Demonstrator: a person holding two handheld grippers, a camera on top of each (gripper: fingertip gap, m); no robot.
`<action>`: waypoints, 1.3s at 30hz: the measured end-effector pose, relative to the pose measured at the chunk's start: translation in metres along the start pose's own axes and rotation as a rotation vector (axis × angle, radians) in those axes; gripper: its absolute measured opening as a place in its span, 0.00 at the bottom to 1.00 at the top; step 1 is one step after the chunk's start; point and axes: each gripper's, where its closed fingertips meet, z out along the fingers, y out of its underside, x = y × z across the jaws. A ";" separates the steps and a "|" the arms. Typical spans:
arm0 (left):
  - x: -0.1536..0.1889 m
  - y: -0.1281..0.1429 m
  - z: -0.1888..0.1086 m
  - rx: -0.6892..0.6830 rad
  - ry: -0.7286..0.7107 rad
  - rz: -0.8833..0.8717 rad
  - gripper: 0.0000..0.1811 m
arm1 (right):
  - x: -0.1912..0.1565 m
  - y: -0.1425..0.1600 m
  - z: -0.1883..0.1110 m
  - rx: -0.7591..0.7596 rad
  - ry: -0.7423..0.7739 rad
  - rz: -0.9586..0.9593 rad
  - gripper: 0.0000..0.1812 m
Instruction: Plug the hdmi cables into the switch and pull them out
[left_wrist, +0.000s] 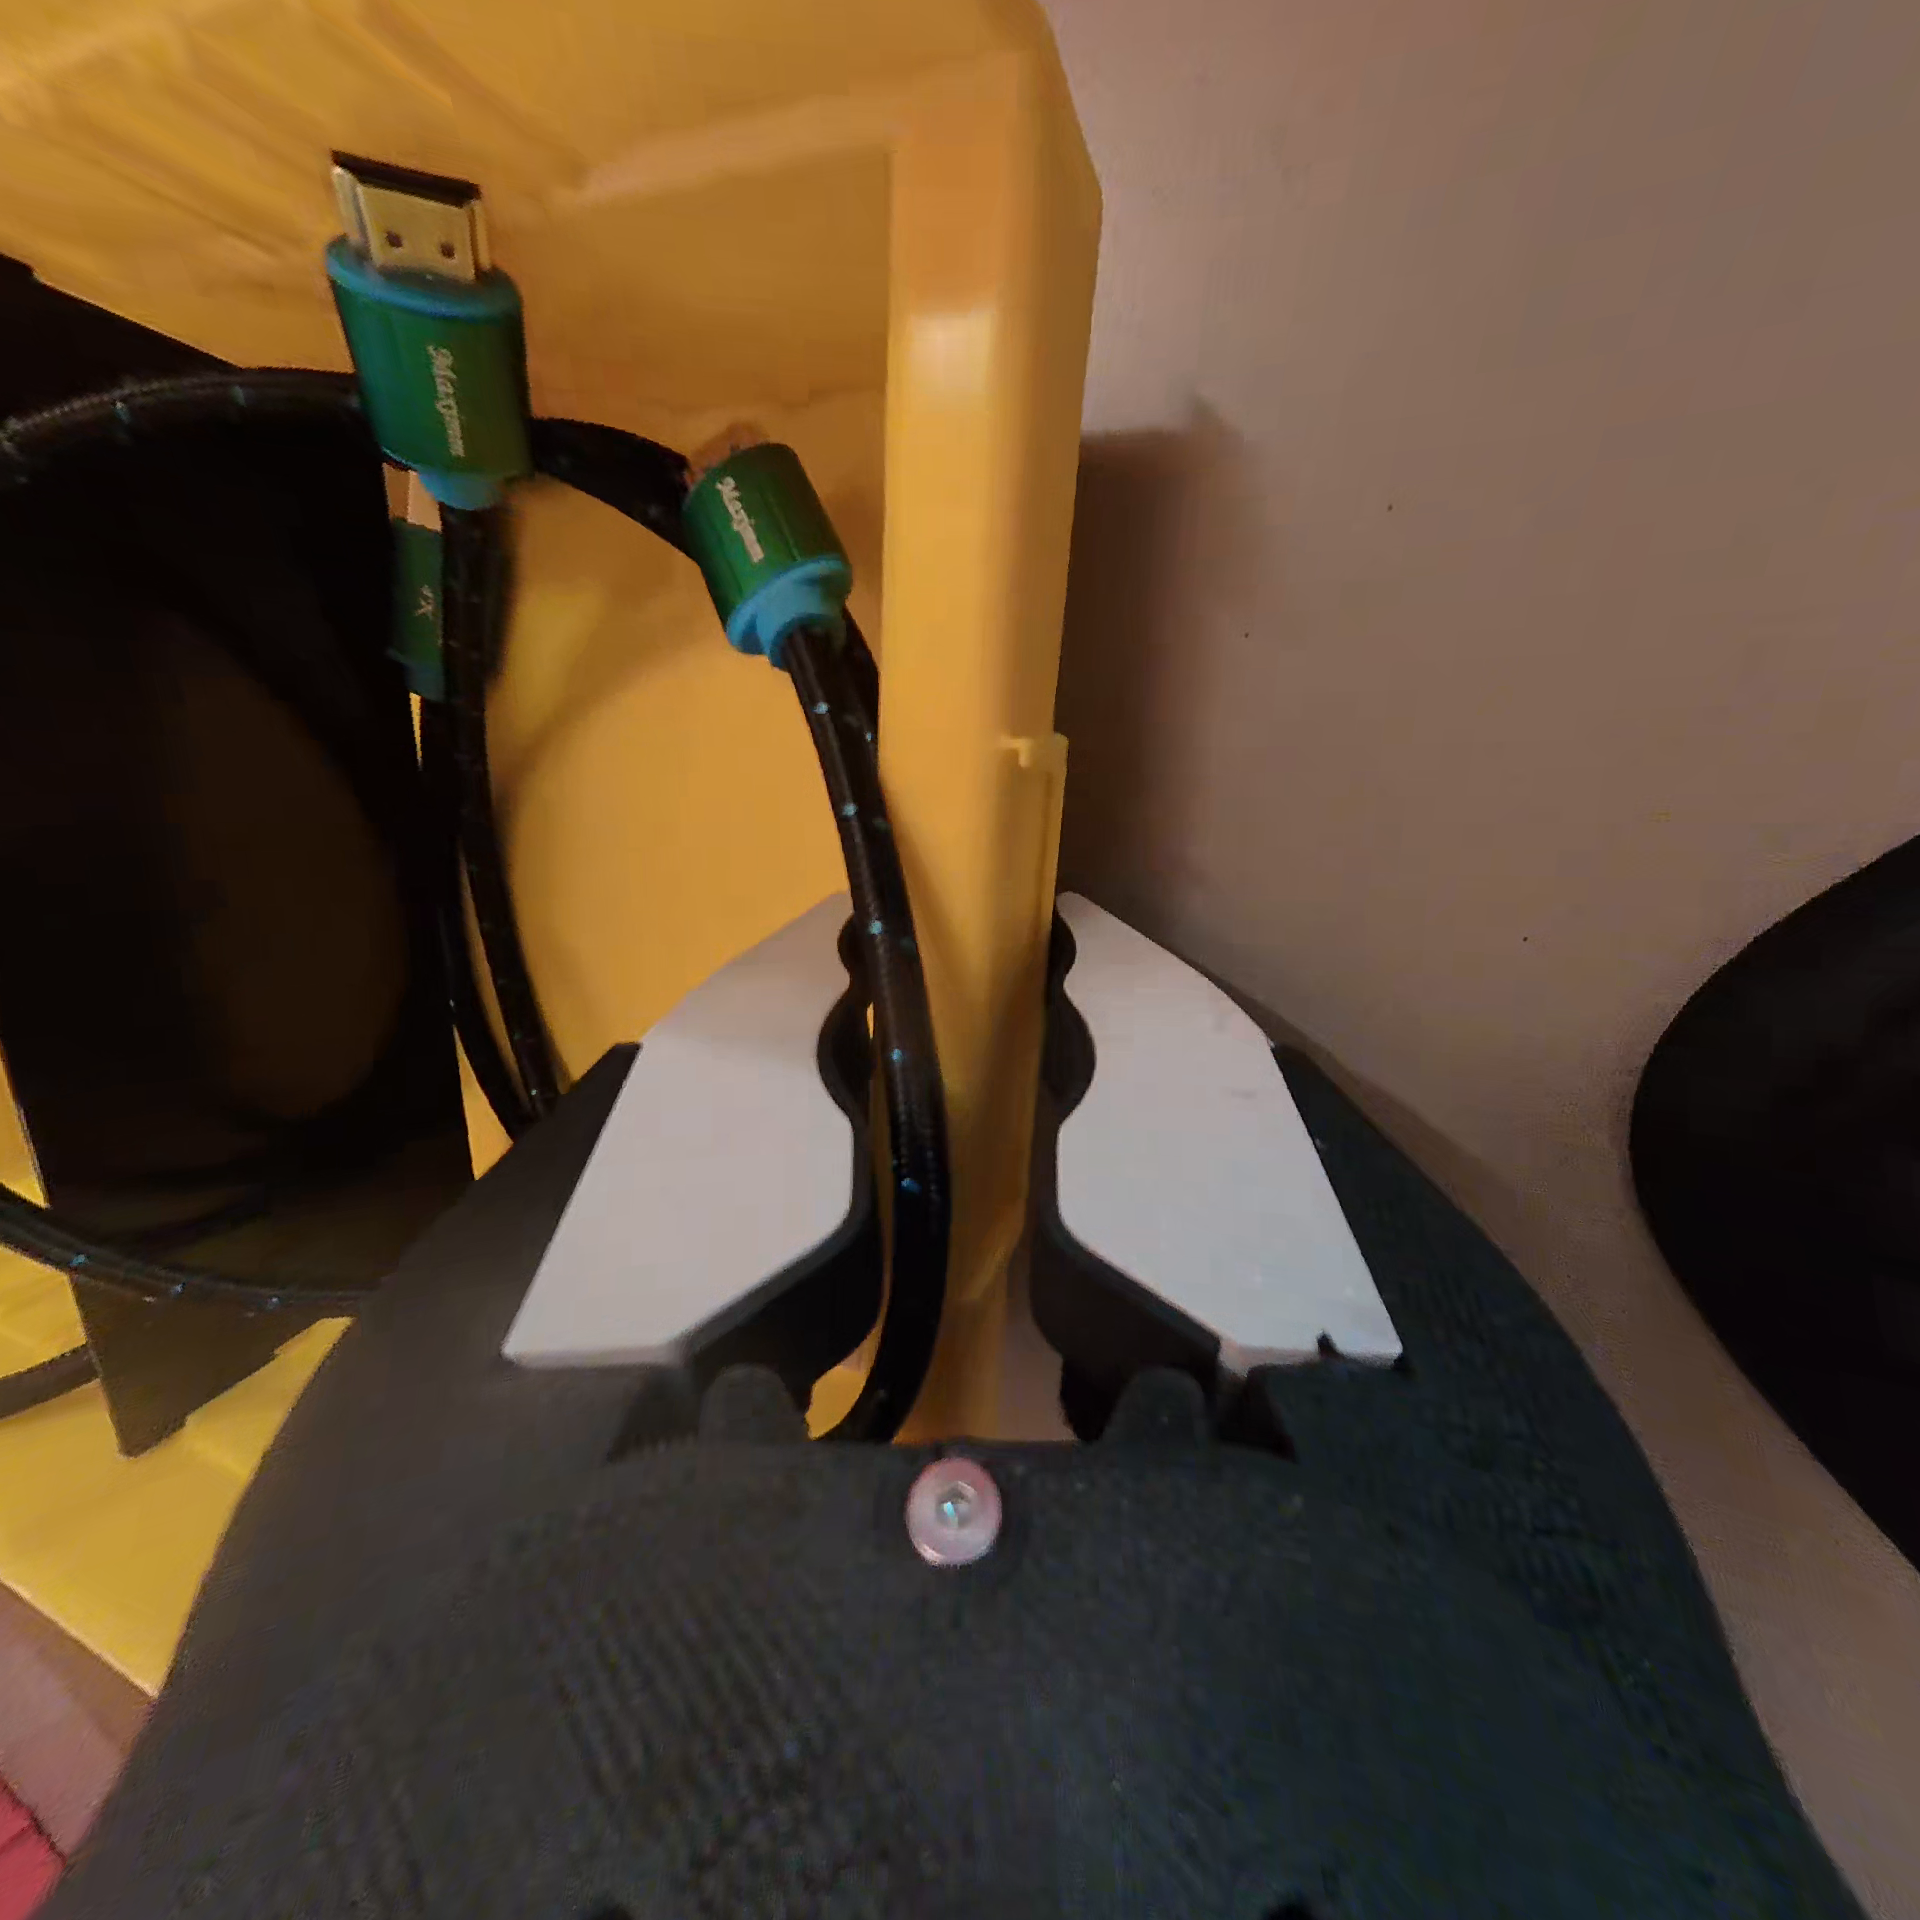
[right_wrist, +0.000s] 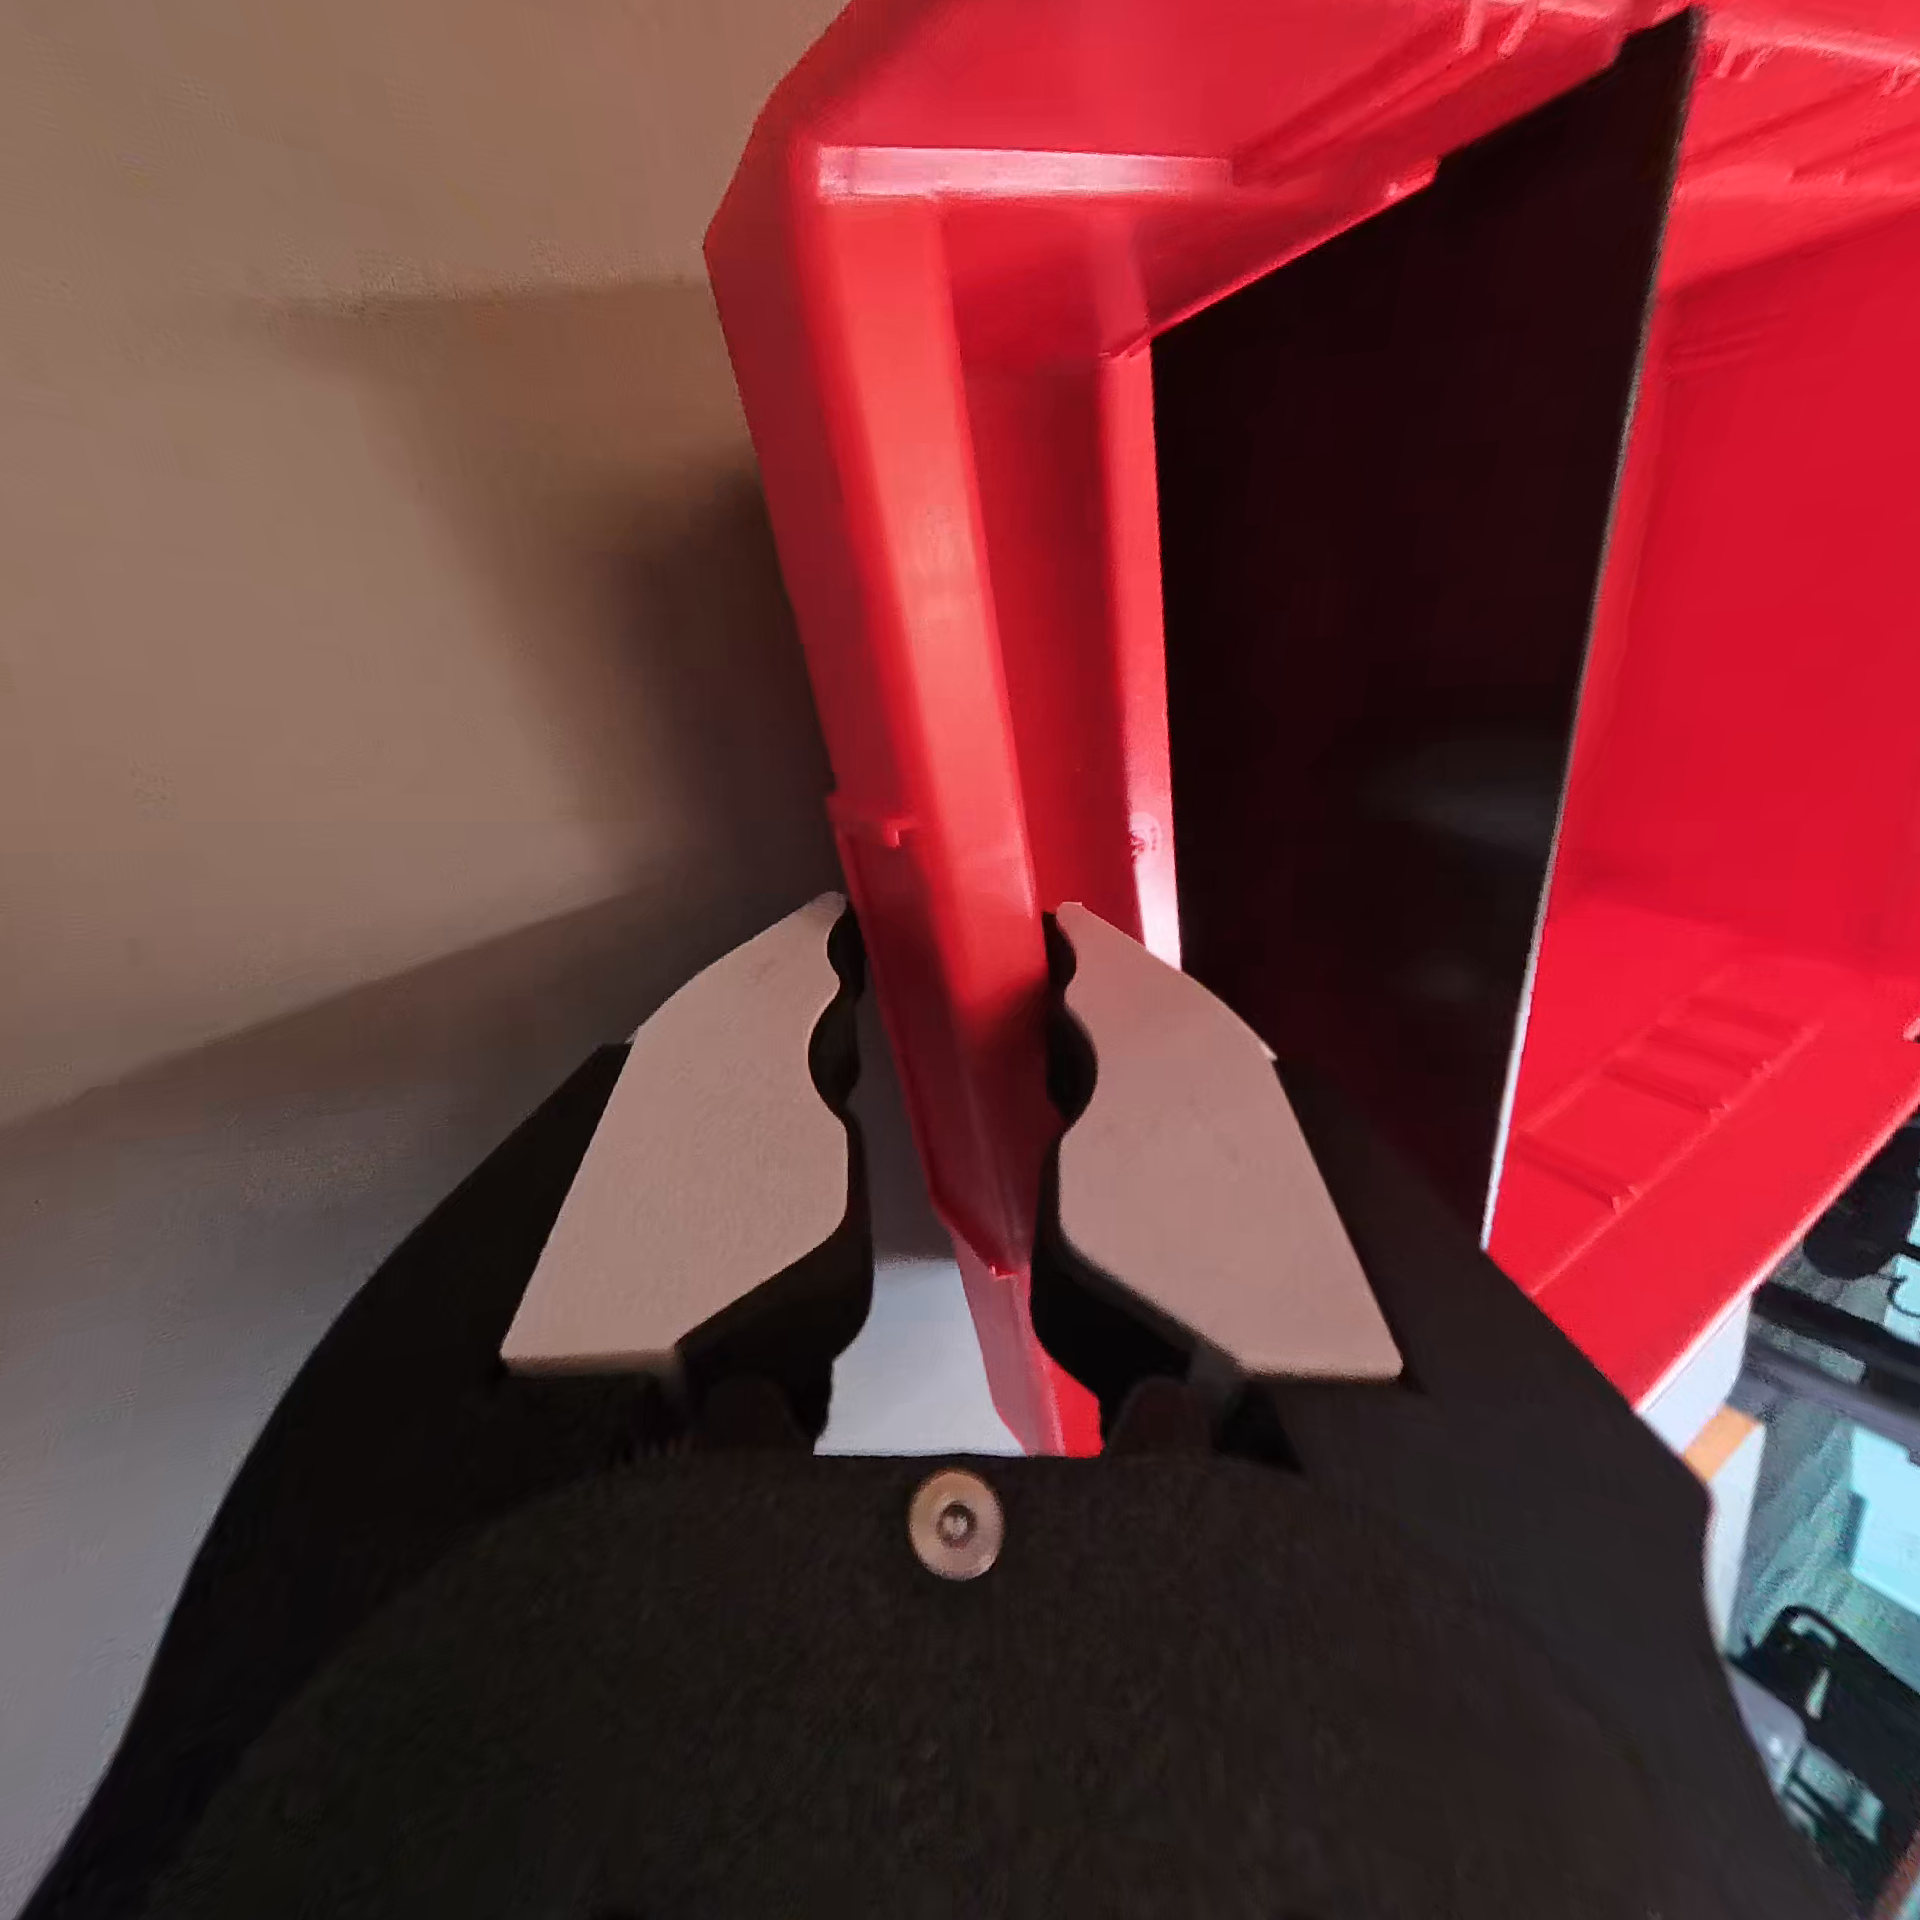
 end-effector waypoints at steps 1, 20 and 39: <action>-0.001 -0.001 0.000 0.001 -0.002 0.002 0.17 | 0.002 0.014 -0.004 -0.010 0.011 0.013 0.18; -0.040 -0.021 0.022 0.015 -0.039 -0.034 0.17 | 0.093 0.153 0.010 -0.272 0.184 0.256 0.18; -0.162 -0.043 -0.063 0.230 -0.236 -0.181 0.23 | 0.097 0.021 -0.048 0.815 0.127 0.688 0.27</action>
